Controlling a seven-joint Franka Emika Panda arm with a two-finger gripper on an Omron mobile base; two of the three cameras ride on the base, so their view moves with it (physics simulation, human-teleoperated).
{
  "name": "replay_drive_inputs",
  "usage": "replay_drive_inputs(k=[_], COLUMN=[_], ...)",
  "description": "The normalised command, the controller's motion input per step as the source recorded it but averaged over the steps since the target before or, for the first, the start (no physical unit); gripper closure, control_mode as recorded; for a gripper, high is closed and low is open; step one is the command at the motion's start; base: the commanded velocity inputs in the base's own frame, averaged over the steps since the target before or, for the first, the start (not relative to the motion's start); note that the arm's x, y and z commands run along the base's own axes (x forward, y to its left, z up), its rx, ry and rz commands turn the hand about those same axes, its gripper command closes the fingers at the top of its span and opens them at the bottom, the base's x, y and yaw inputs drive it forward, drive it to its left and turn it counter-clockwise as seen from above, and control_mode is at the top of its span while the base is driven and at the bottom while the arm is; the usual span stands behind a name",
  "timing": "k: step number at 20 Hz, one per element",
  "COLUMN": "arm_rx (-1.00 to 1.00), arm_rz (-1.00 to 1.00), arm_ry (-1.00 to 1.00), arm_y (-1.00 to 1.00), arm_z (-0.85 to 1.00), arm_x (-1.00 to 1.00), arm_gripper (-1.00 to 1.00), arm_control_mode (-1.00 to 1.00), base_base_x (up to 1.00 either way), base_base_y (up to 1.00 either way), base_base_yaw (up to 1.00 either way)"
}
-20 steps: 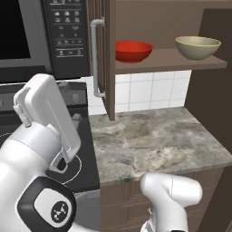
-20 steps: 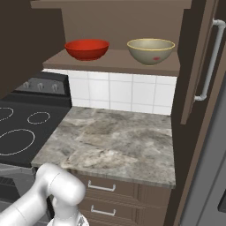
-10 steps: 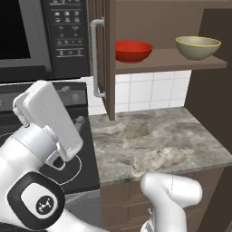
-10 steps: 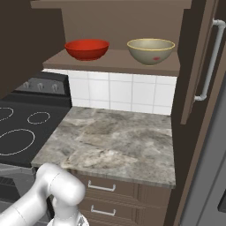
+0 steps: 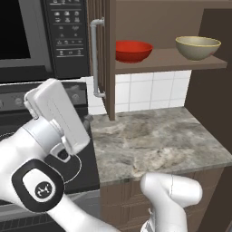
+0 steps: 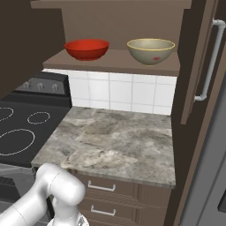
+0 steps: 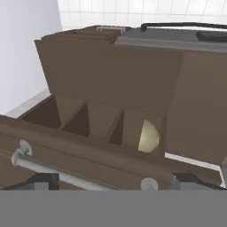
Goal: Open the cabinet. Pick the bowls from the counter and place them in the cabinet. Then close the cabinet.
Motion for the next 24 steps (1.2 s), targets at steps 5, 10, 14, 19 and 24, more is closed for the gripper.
replay_drive_inputs(k=[5,10,14,19,24], arm_rx=[0.00,0.00,0.00,0.00,0.00], arm_rz=[-0.11,-0.09,-0.06,-0.05,-0.03], arm_ry=[0.00,0.01,0.04,0.05,0.08], arm_y=[-0.08,-0.09,-0.10,-0.13,-0.13], arm_z=[-0.15,-0.28,-0.16,-0.16,-0.24], arm_x=[0.31,0.44,0.38,0.27,0.26], arm_gripper=[-1.00,-1.00,-1.00,-1.00,-1.00], arm_control_mode=[-1.00,-1.00,-1.00,-1.00,-1.00], base_base_x=[0.00,0.00,0.00,0.00,0.00], base_base_y=[0.00,0.00,0.00,0.00,0.00], base_base_yaw=[0.00,0.00,0.00,0.00,0.00])
